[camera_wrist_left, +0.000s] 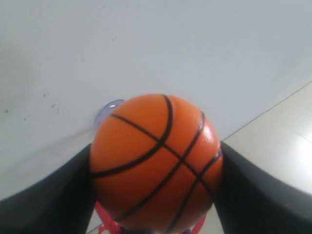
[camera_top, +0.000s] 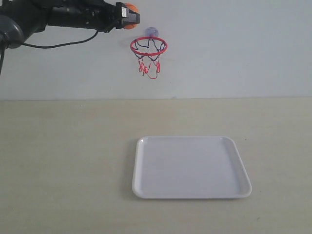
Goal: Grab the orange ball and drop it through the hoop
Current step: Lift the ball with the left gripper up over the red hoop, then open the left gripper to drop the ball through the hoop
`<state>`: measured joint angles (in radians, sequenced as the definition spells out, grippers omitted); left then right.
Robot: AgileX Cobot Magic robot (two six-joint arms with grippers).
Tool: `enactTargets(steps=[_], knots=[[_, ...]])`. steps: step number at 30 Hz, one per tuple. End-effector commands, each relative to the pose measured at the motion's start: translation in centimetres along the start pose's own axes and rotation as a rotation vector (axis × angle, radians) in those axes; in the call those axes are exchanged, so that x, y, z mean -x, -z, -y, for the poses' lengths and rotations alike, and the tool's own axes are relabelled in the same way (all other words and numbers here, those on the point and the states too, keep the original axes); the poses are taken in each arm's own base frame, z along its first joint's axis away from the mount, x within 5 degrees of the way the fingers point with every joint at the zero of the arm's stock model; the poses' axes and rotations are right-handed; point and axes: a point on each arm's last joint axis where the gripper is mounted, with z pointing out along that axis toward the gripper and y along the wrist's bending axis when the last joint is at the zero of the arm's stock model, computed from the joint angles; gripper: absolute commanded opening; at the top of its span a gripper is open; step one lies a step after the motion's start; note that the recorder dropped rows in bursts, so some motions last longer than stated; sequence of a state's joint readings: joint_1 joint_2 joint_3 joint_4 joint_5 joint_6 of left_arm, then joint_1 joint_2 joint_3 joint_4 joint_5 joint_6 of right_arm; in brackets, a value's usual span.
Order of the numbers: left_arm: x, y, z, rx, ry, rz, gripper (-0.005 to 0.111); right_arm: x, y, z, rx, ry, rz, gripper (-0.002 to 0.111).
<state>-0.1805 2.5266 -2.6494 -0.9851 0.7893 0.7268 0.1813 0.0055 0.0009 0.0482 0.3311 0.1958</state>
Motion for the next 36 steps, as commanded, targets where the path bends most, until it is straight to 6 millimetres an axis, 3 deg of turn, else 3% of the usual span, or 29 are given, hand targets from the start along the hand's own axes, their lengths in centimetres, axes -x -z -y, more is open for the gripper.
enactTargets(steps=[1, 9, 19, 27, 36], knots=[[-0.8, -1.1, 0.1, -0.005, 0.021, 0.03, 0.004, 0.1, 0.0, 0.0, -0.001, 0.004, 0.014, 0.0], [-2.1, -3.0, 1.1, -0.066, 0.046, 0.056, 0.004, 0.1, 0.0, 0.0, -0.001, 0.004, 0.014, 0.0], [-2.1, -3.0, 1.3, -0.073, 0.028, 0.061, 0.004, 0.1, 0.0, 0.0, -0.001, 0.004, 0.014, 0.0], [-2.1, -3.0, 1.2, -0.065, 0.005, 0.063, 0.045, 0.1, 0.0, 0.0, -0.001, 0.004, 0.014, 0.0], [-1.9, -3.0, 1.0, -0.039, -0.089, 0.09, 0.056, 0.1, 0.0, 0.0, -0.001, 0.004, 0.014, 0.0]])
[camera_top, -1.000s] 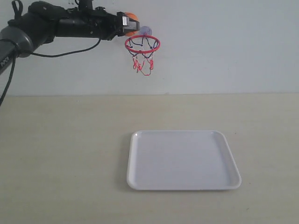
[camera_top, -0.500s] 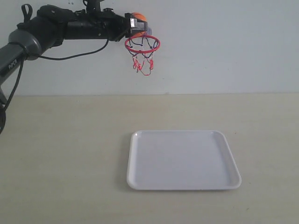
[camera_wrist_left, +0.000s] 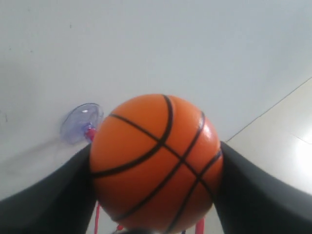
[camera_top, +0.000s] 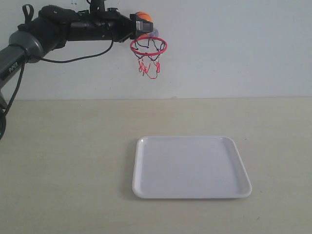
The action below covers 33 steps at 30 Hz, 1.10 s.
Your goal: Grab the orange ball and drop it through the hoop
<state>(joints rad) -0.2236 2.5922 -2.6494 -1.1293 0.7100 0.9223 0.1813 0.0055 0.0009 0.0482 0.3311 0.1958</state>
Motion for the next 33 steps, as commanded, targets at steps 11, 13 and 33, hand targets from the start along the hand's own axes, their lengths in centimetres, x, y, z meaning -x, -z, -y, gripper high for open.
enactTargets(steps=[11, 13, 33], knots=[[0.7, 0.0, 0.0, 0.02, -0.096, 0.054, 0.063, 0.1, 0.0, 0.0, -0.001, 0.004, 0.014, 0.0], [0.7, 0.1, -0.2, 0.028, -0.095, 0.056, 0.067, 0.1, 0.0, 0.0, -0.001, 0.004, 0.014, 0.0], [0.3, 2.8, -2.2, -0.041, 0.067, -0.084, 0.024, 0.1, 0.0, 0.0, -0.001, 0.004, 0.014, 0.0]])
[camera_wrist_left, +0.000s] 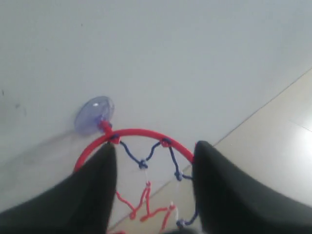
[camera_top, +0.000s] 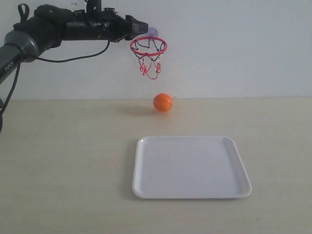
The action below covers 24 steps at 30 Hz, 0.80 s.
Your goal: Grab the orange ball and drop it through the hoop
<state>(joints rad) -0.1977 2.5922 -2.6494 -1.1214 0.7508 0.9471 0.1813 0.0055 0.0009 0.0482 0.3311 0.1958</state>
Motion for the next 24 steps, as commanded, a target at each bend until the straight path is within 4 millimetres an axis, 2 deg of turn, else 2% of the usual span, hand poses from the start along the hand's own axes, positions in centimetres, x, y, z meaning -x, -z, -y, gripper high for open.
enactTargets(steps=[1, 2, 3, 9, 13, 14, 19, 24], knots=[[0.1, 2.5, -1.5, -0.064, 0.101, -0.089, 0.014, 0.1, 0.0, 0.0, -0.001, 0.004, 0.014, 0.0], [-0.1, 3.0, -1.8, -0.086, 0.105, -0.114, 0.006, 0.1, 0.0, 0.0, -0.001, 0.004, 0.014, 0.0], [-0.3, 3.5, -2.1, -0.106, 0.115, -0.136, 0.004, 0.1, 0.0, 0.0, -0.001, 0.004, 0.014, 0.0], [-0.8, 6.9, -4.1, -0.211, 0.311, -0.217, 0.004, 0.1, 0.0, 0.0, 0.0, 0.004, 0.016, 0.0], [-0.2, 7.5, -4.4, -0.211, 0.456, -0.198, 0.004, 0.1, 0.0, 0.0, 0.0, 0.004, 0.016, 0.0], [0.2, 7.7, -4.2, -0.209, 0.468, -0.196, 0.004, 0.1, 0.0, 0.0, 0.0, 0.004, 0.016, 0.0], [3.1, 7.7, -0.8, -0.213, 0.43, -0.211, 0.004, 0.1, 0.0, 0.0, 0.0, 0.004, 0.016, 0.0], [5.2, 8.7, 1.3, -0.074, 0.391, -0.301, 0.004, 0.1, 0.0, 0.0, 0.0, 0.004, 0.016, 0.0]])
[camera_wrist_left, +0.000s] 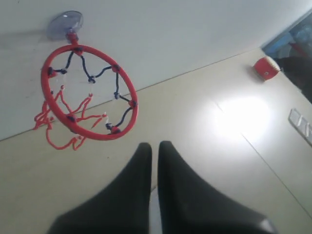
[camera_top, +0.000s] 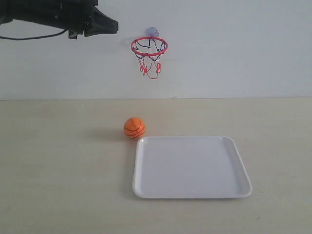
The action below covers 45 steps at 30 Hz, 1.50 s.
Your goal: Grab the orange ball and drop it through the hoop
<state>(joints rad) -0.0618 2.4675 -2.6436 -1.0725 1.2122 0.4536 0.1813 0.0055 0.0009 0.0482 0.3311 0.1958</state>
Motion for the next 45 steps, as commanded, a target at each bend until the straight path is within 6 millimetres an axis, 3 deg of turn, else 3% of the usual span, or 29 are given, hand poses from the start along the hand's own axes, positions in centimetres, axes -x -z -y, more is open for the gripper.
enactTargets(steps=[1, 6, 11, 14, 18, 25, 29, 35, 40, 45], knots=[[0.9, 1.1, 3.2, 0.091, -0.013, -0.035, 0.004, 0.1, 0.0, 0.0, 0.0, 0.004, 0.016, 0.0], [1.2, 3.2, 6.1, 0.122, -0.023, -0.056, 0.004, 0.1, 0.0, 0.0, 0.0, 0.004, 0.016, 0.0], [-1.1, 4.8, 6.3, 0.254, -0.056, -0.185, 0.004, 0.1, 0.0, 0.0, 0.0, 0.004, 0.016, 0.0], [-4.2, 5.1, 6.2, 0.244, -0.021, -0.282, 0.004, 0.1, 0.0, 0.0, 0.0, 0.004, 0.016, 0.0], [-8.7, 6.1, 7.7, 0.172, 0.093, -0.351, 0.004, 0.1, 0.0, 0.0, 0.0, 0.004, 0.016, 0.0], [-16.3, 8.3, 9.6, 0.215, 0.301, -0.193, 0.004, 0.1, 0.0, 0.0, 0.0, 0.004, 0.016, 0.0], [-20.5, 9.9, 11.5, 0.185, 0.396, -0.114, 0.004, 0.1, 0.0, 0.0, 0.0, 0.004, 0.016, 0.0], [-27.4, 12.3, 15.5, 0.05, 0.498, -0.207, 0.004, 0.1, 0.0, 0.0, 0.0, 0.004, 0.016, 0.0], [-30.4, 13.7, 17.5, -0.02, 0.497, -0.26, 0.004, 0.1, 0.0, 0.0, 0.0, 0.004, 0.016, 0.0], [-31.1, 14.2, 18.3, -0.031, 0.475, -0.251, 0.004, 0.1, 0.0, 0.0, 0.0, 0.004, 0.016, 0.0]])
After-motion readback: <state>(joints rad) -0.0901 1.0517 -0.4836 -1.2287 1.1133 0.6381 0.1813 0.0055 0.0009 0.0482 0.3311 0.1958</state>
